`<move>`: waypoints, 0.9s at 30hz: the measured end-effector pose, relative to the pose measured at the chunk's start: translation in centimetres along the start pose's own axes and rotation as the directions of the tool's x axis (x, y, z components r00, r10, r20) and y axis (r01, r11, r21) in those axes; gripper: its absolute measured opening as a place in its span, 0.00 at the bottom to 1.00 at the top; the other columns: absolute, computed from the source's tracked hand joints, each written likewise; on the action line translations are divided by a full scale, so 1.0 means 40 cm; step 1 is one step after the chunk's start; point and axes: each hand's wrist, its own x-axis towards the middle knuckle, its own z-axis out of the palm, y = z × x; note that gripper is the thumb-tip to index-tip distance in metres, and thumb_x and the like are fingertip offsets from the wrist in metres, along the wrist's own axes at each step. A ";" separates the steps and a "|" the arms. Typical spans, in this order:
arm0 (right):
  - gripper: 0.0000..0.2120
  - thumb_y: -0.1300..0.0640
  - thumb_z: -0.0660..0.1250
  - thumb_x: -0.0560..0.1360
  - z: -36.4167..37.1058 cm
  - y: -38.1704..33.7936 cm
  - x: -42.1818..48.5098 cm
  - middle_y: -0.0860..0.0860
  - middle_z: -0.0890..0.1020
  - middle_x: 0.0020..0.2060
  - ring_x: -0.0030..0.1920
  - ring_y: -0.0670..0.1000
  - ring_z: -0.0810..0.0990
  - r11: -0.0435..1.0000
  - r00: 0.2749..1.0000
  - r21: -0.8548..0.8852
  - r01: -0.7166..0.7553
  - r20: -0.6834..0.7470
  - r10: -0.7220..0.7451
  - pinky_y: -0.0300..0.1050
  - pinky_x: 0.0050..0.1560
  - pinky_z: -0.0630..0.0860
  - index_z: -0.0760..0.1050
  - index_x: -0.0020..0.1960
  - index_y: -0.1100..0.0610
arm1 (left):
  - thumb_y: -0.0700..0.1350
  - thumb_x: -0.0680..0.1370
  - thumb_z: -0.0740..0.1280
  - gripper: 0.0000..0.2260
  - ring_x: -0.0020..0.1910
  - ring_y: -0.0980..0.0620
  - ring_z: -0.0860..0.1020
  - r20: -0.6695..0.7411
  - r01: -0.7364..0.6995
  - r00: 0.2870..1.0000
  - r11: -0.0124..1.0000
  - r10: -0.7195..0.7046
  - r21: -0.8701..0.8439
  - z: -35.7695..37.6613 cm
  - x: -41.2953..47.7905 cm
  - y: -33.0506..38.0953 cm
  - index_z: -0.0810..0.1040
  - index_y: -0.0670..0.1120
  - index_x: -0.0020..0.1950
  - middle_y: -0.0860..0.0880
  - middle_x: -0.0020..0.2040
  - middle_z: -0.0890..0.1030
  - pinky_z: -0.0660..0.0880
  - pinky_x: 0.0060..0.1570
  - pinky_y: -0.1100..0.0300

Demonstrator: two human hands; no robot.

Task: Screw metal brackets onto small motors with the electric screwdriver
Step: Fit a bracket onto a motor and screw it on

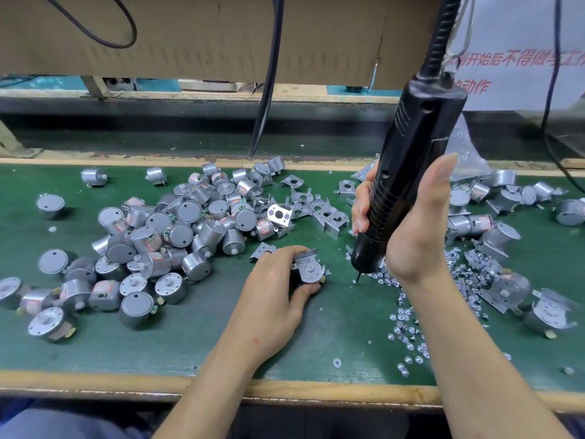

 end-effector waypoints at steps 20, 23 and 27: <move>0.30 0.21 0.59 0.69 0.010 0.021 0.016 0.48 0.75 0.28 0.25 0.54 0.72 1.000 1.000 -0.010 0.029 -0.007 -0.029 0.43 0.29 0.70 0.77 0.39 0.48 | 0.48 0.77 0.71 0.17 0.55 0.60 0.73 0.001 -0.003 1.000 1.000 0.003 -0.002 -0.003 0.000 0.005 0.73 0.53 0.64 0.60 0.55 0.77 0.68 0.55 0.67; 0.29 0.21 0.59 0.69 0.009 0.022 0.016 0.48 0.76 0.28 0.25 0.53 0.72 0.999 1.000 -0.010 0.031 -0.005 -0.031 0.43 0.29 0.70 0.77 0.39 0.47 | 0.48 0.77 0.71 0.17 0.55 0.60 0.72 0.006 0.000 1.000 1.000 0.000 -0.005 -0.004 -0.001 0.007 0.73 0.53 0.64 0.60 0.55 0.77 0.68 0.55 0.68; 0.29 0.21 0.59 0.69 0.009 0.024 0.014 0.47 0.76 0.29 0.25 0.53 0.72 0.999 0.999 -0.006 0.036 -0.008 -0.036 0.43 0.29 0.70 0.78 0.40 0.46 | 0.48 0.77 0.71 0.17 0.55 0.60 0.72 0.006 0.004 1.000 1.000 -0.004 -0.006 -0.005 0.000 0.009 0.73 0.53 0.64 0.60 0.55 0.76 0.68 0.55 0.68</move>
